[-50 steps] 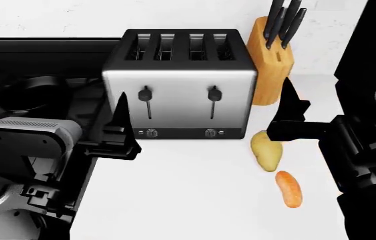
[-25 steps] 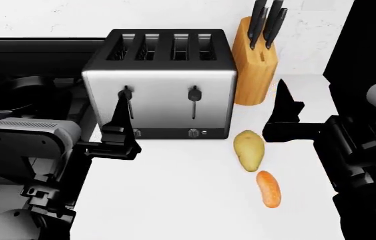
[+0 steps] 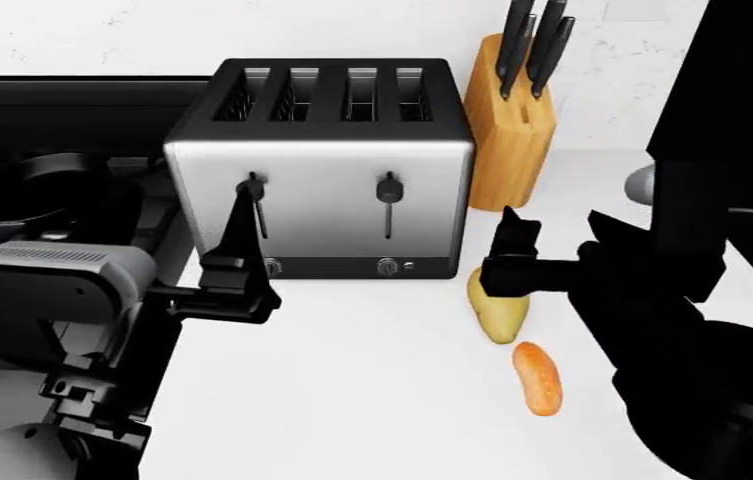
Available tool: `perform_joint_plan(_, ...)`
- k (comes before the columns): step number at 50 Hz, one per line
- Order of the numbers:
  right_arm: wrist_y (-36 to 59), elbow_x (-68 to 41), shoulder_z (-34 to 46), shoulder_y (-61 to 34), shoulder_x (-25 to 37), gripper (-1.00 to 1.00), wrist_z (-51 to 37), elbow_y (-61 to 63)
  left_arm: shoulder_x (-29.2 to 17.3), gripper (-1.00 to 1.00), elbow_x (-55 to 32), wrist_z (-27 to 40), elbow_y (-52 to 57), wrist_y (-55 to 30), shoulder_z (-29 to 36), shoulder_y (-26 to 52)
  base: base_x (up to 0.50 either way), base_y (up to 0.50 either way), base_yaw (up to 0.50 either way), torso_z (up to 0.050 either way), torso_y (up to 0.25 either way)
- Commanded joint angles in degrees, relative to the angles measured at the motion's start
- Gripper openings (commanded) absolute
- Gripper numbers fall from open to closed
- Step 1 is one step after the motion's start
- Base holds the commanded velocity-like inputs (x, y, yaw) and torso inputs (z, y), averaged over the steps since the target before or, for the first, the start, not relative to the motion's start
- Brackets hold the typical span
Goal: Place both pans onto different burners. Then place the potato and the sushi on different pans.
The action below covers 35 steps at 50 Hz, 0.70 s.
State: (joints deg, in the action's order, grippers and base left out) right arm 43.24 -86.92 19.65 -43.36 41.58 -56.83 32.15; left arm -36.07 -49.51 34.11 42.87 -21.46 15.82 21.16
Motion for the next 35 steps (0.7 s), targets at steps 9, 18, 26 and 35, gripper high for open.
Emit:
perform_joint_plan(9,1.9,-5.3,2.9,-2.1,-3.2,1.00,-4.4,-8.0,0.2,1.00,0.2,-0.5,-0.5,0.7,0.3,-0.1,0.00,0.00,0.00,0.000,0.000)
perform_joint_plan(18,3.1,-5.5,4.5,-2.6,-3.9,1.00,-4.5,-10.5,0.3,1.00,0.3,-0.8,-0.9,1.0,0.4,-0.2,0.00,0.00,0.00,0.000,0.000)
perform_joint_plan(26,3.7,-4.7,5.8,-2.1,-4.3,1.00,-4.1,-11.9,0.3,1.00,0.5,-0.8,-1.1,1.3,0.5,-0.5,0.00,0.00,0.00,0.000,0.000)
perform_joint_plan(35,5.0,-3.6,7.8,-2.1,-4.8,1.00,-3.1,-13.4,0.5,1.00,0.9,-1.1,-1.6,1.8,0.7,-0.8,0.00,0.00,0.00,0.000,0.000)
